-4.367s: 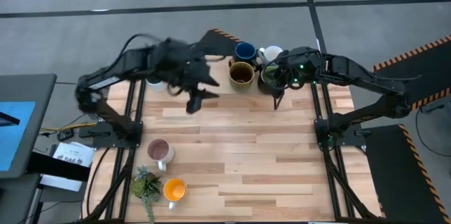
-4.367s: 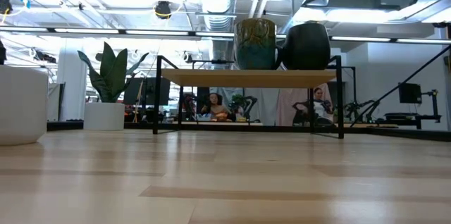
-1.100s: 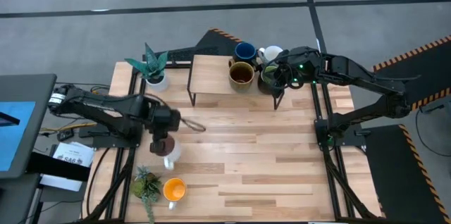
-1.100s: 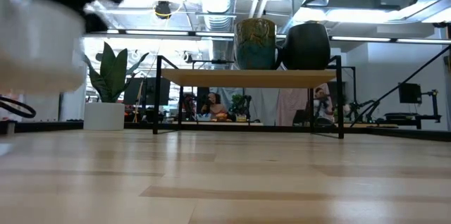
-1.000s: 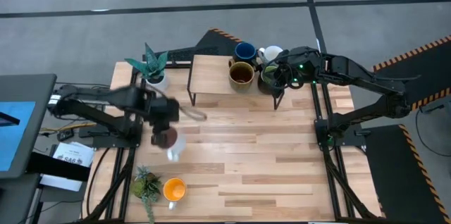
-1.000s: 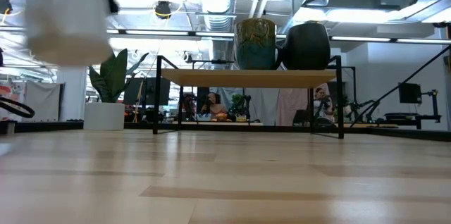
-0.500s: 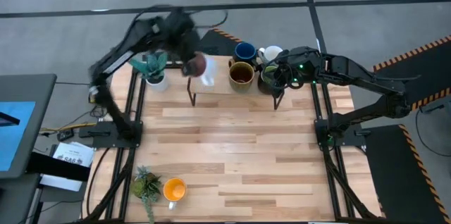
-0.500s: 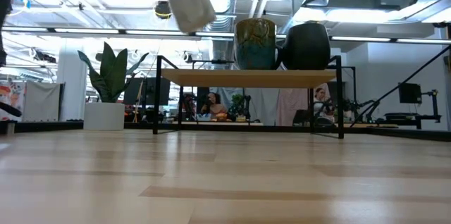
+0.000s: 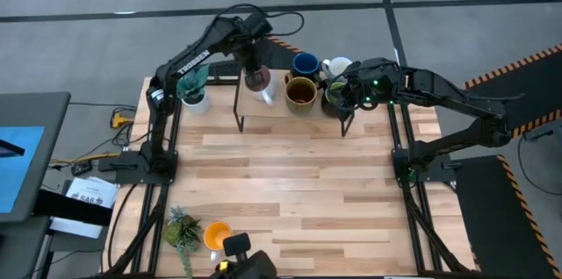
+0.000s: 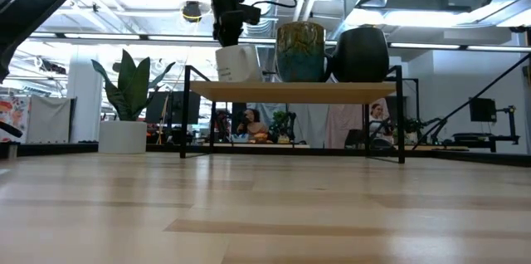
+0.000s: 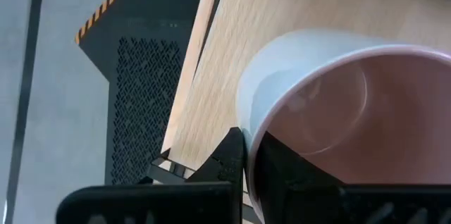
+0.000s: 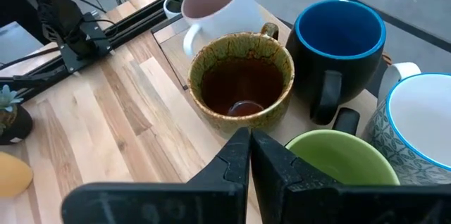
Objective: Place coffee mugs
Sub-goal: Put the white-pink interior mug on the shelf, then put the yellow interior mug on the shelf
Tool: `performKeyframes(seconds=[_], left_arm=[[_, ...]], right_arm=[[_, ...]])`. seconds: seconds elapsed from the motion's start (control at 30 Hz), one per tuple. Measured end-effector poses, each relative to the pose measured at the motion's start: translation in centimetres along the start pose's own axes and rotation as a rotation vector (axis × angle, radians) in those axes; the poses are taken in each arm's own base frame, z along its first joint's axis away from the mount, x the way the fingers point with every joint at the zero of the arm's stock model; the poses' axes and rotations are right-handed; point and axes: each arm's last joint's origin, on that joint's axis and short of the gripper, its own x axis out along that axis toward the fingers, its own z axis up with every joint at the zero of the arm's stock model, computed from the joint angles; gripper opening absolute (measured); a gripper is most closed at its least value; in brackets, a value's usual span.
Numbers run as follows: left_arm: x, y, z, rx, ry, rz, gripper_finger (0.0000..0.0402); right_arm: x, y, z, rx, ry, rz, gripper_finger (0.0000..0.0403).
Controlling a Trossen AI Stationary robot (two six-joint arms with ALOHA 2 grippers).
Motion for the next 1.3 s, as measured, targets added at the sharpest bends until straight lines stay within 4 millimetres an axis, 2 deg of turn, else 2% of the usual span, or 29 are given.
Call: performKeyframes(seconds=[0.33, 0.67, 0.9, 1.0, 1.1, 1.3], left_arm=[[0.3, 0.3, 0.6, -0.025, -0.051, 0.017, 0.0006], [0.3, 0.5, 0.5, -0.01, -0.03, 0.065, 0.0058], [0.1, 0.8, 0.9, -0.005, -0.077, 0.084, 0.0111], [-1.1, 1.1, 1.1, -0.021, -0.119, 0.1, 0.0138], [-3.2, 1.0, 0.6, -0.074, -0.176, 0.084, 0.0159], [-10.1, -0.2, -1.2, -0.24, -0.375, -0.124, 0.0167]], right_arm=[[0.0, 0.0, 0.0, 0.006, -0.002, 0.001, 0.0042], [0.0, 0.0, 0.0, 0.018, -0.002, 0.001, 0.0042], [0.0, 0.0, 0.0, 0.026, -0.002, 0.001, 0.0042], [0.0, 0.0, 0.0, 0.027, -0.002, 0.001, 0.0042], [0.0, 0.0, 0.0, 0.026, -0.002, 0.001, 0.0042], [0.0, 0.0, 0.0, 0.008, -0.001, 0.0, 0.0042]])
